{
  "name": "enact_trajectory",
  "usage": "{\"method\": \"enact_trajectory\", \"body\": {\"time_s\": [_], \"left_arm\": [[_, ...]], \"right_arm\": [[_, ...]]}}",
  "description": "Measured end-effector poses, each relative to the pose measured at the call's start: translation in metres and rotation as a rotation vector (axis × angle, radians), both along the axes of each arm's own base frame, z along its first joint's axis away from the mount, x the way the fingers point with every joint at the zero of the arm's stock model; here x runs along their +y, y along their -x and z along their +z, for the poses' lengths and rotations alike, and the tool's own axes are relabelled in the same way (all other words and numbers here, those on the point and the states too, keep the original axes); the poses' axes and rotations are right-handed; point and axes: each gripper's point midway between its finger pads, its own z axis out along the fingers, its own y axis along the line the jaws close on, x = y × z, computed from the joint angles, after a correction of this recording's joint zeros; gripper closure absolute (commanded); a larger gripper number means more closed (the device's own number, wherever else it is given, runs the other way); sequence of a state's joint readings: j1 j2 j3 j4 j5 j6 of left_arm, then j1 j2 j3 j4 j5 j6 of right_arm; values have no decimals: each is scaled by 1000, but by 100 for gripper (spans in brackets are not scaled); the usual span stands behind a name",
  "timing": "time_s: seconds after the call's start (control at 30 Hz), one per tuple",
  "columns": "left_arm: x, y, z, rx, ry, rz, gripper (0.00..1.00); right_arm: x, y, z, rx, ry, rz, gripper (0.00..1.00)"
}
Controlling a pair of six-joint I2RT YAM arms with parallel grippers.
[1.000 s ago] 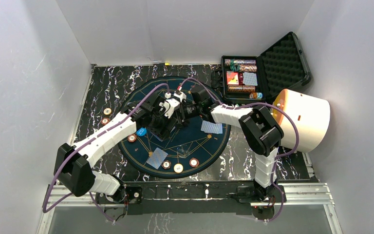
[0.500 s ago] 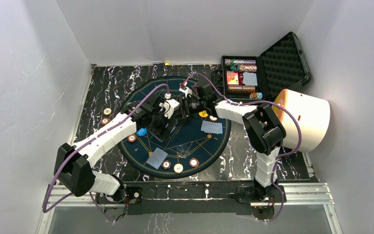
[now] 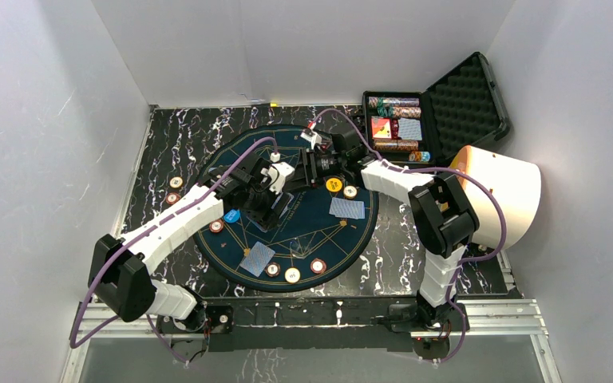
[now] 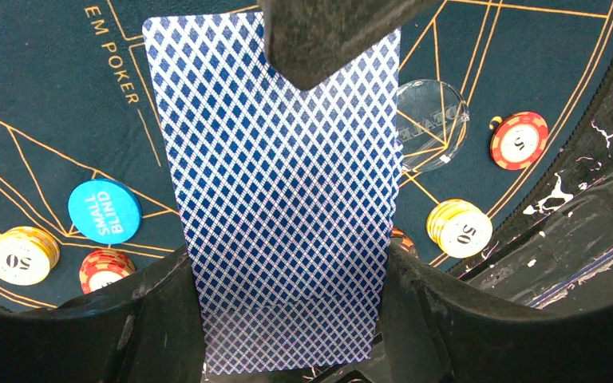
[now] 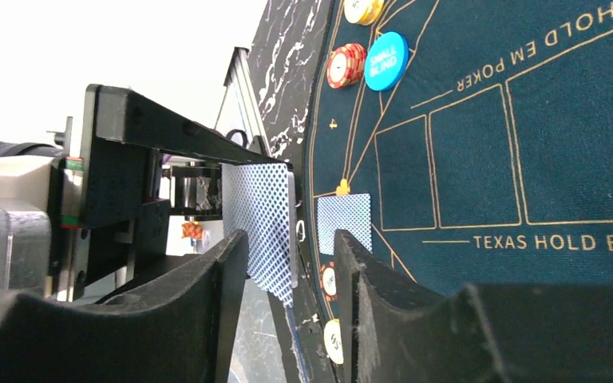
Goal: Distribute texas hold em gaming equipment
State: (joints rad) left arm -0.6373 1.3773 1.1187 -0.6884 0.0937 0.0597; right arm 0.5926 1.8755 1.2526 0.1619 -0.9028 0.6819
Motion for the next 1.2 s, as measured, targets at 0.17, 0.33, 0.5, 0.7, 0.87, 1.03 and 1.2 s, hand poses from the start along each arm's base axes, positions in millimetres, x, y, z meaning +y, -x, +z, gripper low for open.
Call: {"method": "enact_trajectory", "body": {"time_s": [0.17,0.33,0.5,0.7,0.87,1.03,1.2], "left_arm": [[0,0,0,0,1,0,100],[0,0,0,2,2,4,100],[3,3,-4,13,-5,17,100],[17,8,-7,12,-40,84,100],[37,12,3,6,-56,170,100],[54,16,19,-14,-39,238,100],[56,13,30,-30,-26,256,100]], "right_arm": [[0,1,6,6,-24,6,77],[-5,0,5,34,-40,-2,100],[-21,-16,9,61,-79,-43,100],[-58,-45,19,43,-109,-164,100],[-58,-50,10,27,-111,-186,100],[-22,-21,-23,98,-81,-102,100],[33,41,-47,154,-55,42,100]]}}
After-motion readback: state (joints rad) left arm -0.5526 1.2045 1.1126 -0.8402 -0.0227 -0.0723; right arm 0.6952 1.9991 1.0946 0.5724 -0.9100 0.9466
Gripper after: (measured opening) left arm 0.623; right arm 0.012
